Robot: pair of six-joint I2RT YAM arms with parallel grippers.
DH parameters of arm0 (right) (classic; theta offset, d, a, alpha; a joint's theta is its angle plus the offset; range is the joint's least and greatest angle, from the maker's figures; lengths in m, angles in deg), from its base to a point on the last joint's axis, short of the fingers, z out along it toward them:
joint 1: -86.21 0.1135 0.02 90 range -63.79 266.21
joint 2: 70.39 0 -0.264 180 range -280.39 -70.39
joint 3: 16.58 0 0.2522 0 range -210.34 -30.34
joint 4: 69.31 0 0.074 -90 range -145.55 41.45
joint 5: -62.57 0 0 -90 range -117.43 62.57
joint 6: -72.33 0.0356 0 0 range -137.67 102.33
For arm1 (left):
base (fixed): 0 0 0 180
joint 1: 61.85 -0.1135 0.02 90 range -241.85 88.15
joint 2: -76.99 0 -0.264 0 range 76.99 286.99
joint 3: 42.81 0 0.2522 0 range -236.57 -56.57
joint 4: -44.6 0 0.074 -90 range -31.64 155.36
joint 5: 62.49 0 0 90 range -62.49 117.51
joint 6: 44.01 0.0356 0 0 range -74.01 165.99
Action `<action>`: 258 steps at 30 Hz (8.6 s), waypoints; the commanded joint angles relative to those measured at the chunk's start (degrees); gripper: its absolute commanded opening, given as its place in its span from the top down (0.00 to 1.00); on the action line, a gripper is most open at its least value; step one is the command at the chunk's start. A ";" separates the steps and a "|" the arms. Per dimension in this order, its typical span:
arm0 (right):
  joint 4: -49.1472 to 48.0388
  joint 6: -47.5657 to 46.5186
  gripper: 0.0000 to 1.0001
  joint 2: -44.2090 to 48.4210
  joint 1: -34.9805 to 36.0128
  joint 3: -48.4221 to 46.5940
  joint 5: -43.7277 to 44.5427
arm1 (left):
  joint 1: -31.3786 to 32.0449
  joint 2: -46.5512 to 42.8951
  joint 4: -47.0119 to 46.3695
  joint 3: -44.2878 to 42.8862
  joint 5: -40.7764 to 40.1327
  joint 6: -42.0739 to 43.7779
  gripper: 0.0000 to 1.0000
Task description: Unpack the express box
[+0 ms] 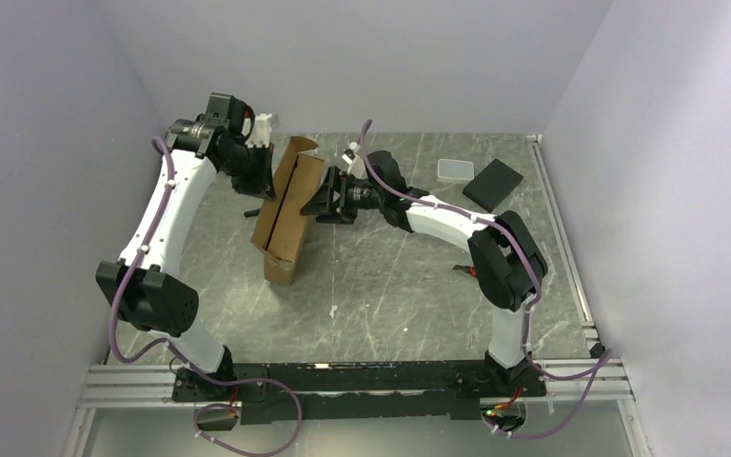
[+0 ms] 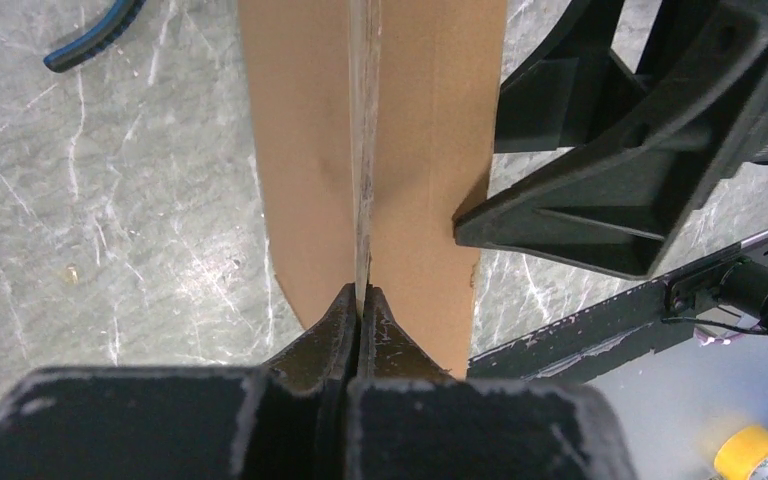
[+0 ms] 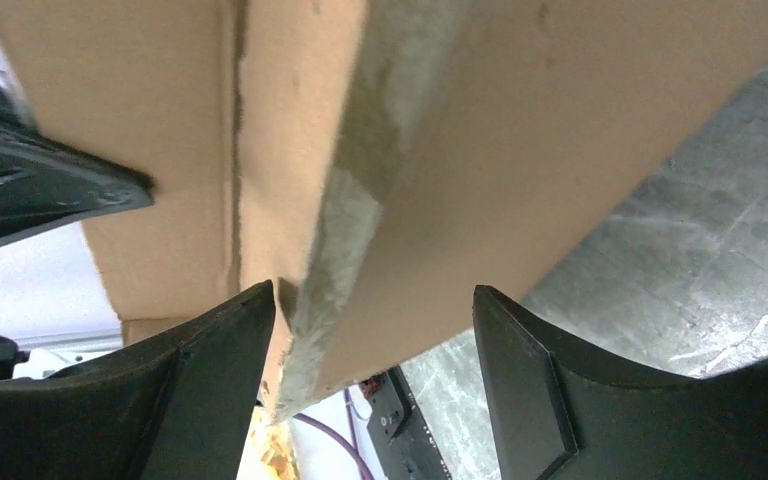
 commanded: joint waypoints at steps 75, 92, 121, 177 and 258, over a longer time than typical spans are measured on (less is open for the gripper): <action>36.04 15.74 0.34 -16.80 16.88 -26.30 57.41 | 0.24 -8.49 -7.32 0.93 1.92 -5.94 1.00; 46.86 12.26 0.48 -26.06 17.21 -36.27 66.14 | 0.23 -8.20 -6.44 1.80 -0.65 -2.69 1.00; 30.51 -30.85 0.18 2.81 15.81 -7.32 36.19 | -4.24 -23.86 -9.16 18.16 1.97 -35.07 1.00; 28.56 -42.16 0.59 -5.52 23.23 -5.86 47.69 | -4.69 -43.68 -14.90 38.14 -4.72 -27.02 1.00; 24.06 -48.58 1.00 10.34 3.20 8.04 55.53 | -2.59 -50.72 -20.25 19.77 -7.73 -12.38 0.07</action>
